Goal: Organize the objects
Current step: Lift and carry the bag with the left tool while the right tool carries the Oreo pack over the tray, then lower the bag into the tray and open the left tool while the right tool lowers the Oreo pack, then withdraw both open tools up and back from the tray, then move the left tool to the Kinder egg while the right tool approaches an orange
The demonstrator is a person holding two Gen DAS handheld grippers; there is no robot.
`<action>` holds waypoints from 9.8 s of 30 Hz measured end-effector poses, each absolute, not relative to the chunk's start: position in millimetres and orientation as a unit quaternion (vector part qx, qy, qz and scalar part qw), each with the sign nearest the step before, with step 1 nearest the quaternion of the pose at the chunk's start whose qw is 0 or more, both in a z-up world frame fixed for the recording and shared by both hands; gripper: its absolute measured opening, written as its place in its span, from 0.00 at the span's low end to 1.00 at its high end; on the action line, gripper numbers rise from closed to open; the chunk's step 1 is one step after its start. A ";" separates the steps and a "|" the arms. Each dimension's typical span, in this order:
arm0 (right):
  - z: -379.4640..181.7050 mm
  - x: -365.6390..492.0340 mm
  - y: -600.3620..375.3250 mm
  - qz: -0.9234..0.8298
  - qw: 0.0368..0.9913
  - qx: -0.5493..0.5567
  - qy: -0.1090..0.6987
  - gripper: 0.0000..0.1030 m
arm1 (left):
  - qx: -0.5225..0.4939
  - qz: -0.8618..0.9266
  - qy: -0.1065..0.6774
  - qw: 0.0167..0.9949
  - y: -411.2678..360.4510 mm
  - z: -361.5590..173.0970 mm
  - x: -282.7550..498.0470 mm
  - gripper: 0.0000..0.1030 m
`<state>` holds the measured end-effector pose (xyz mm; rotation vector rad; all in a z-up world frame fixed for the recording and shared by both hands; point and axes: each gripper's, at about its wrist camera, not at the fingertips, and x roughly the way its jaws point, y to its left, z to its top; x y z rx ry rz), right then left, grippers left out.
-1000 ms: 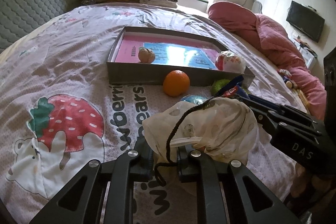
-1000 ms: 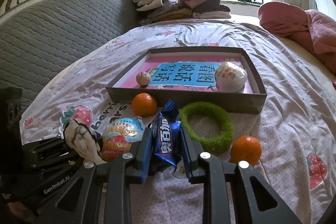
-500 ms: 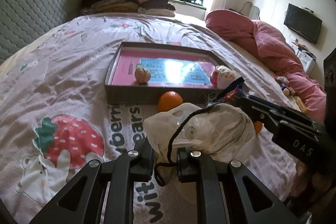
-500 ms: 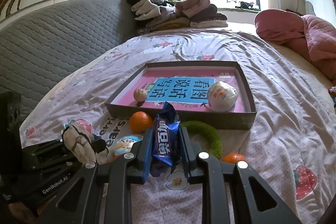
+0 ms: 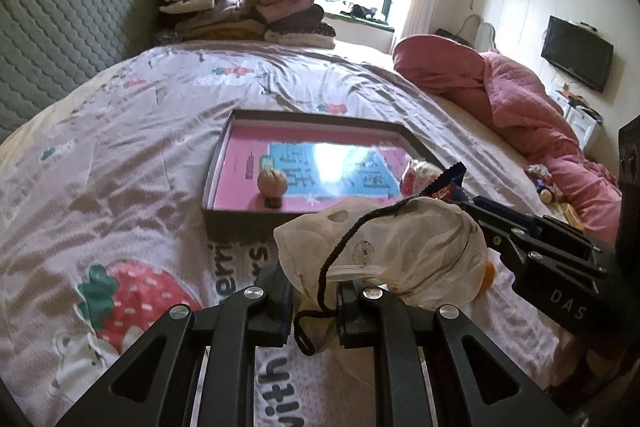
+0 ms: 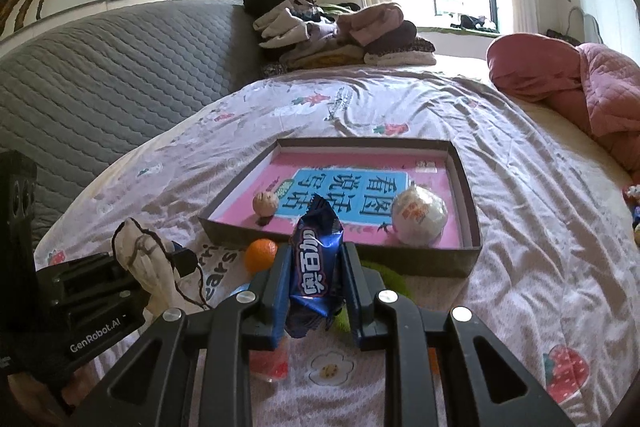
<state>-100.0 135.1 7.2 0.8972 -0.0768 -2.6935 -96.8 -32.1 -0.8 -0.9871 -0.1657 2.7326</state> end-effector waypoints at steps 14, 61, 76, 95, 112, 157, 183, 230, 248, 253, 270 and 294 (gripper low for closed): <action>37.8 -129.5 136.8 -0.947 0.148 0.283 -0.027 0.24 | -0.307 0.944 -0.048 0.107 -30.0 34.8 -133.5 0.15; 29.7 -193.7 139.5 -0.949 0.137 0.281 -0.033 0.24 | -0.315 0.946 -0.028 0.074 -17.2 30.0 -220.5 0.15; -5.9 -205.9 139.5 -0.940 0.128 0.315 -0.033 0.24 | -0.355 0.931 -0.015 0.081 -7.5 -13.7 -242.7 0.15; -32.2 -215.8 148.2 -0.938 0.097 0.333 -0.025 0.24 | -0.386 0.920 0.026 0.070 16.3 -48.3 -272.7 0.20; -30.8 -216.5 156.1 -0.939 0.079 0.333 -0.037 0.25 | -0.388 0.920 0.031 0.052 17.4 -48.9 -279.0 0.54; 9.6 -170.4 182.4 -0.942 0.084 0.317 -0.073 0.36 | -0.458 0.886 0.029 0.061 16.3 -25.1 -256.4 0.72; 52.1 -142.9 183.5 -0.952 0.092 0.285 -0.057 0.48 | -0.396 0.916 0.021 0.059 16.3 42.5 -223.2 0.73; 56.8 -55.3 190.8 -0.952 0.115 0.282 -0.018 0.60 | -0.356 0.933 0.022 0.039 9.3 54.0 -80.9 0.74; 29.2 -40.6 194.3 -0.946 0.108 0.305 -0.013 0.68 | -0.365 0.930 0.007 0.044 2.0 40.5 -66.5 0.73; 27.2 -37.1 193.7 -0.946 0.107 0.307 -0.008 0.68 | -0.370 0.928 0.013 0.045 5.8 35.3 -62.6 0.74; 8.3 -30.6 192.0 -0.940 0.111 0.322 0.003 0.68 | -0.404 0.912 0.027 0.056 20.3 -0.4 -51.7 0.74; -17.0 -29.3 188.8 -0.932 0.112 0.345 0.017 0.68 | -0.432 0.899 0.020 0.074 30.5 -25.2 -47.9 0.73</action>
